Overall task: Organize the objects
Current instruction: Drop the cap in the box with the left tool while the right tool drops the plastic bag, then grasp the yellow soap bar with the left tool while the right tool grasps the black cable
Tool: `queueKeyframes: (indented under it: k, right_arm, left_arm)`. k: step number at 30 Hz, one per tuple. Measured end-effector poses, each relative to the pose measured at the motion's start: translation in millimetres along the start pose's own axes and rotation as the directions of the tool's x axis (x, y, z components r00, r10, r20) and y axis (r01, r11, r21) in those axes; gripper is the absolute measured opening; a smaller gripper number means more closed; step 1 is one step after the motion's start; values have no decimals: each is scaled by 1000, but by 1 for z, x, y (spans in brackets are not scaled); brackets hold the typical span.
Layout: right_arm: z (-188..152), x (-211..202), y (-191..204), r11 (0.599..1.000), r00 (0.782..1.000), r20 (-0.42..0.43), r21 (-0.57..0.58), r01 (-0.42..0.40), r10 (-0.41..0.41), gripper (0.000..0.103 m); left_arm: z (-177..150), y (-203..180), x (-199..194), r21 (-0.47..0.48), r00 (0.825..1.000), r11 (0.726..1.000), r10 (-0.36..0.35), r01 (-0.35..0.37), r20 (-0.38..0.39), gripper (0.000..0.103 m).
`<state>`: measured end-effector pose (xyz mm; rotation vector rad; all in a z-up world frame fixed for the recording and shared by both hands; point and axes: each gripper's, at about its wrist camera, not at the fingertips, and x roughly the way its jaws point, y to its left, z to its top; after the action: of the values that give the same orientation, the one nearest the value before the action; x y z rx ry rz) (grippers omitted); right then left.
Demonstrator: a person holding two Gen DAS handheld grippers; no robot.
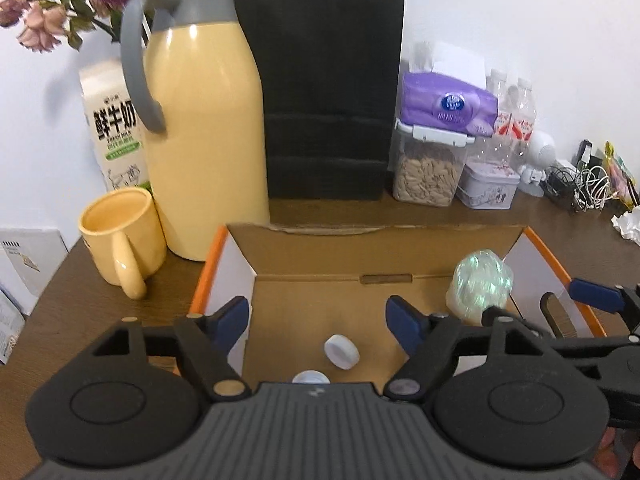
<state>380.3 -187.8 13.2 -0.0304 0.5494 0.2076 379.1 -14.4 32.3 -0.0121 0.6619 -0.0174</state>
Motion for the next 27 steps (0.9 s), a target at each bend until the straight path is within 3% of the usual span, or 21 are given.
queueKeyframes:
  k: [2,14,27]
  right_arm:
    - [-1,-5,0,1000,1000,1,-1,-4,4,103]
    - [0,-51,3,1000,999,51,-19,-7,8,103]
    - [-46,-150,7,994,987,141,-90,-64,76,103]
  left_arm:
    - [1,1,-6,-10,1000,1000,3,-3,13,103]
    - [-3,2,-58,-21,997,999,26,-24,79,103]
    - [-58,14,-150,-1,979,999,43,-43,201,103]
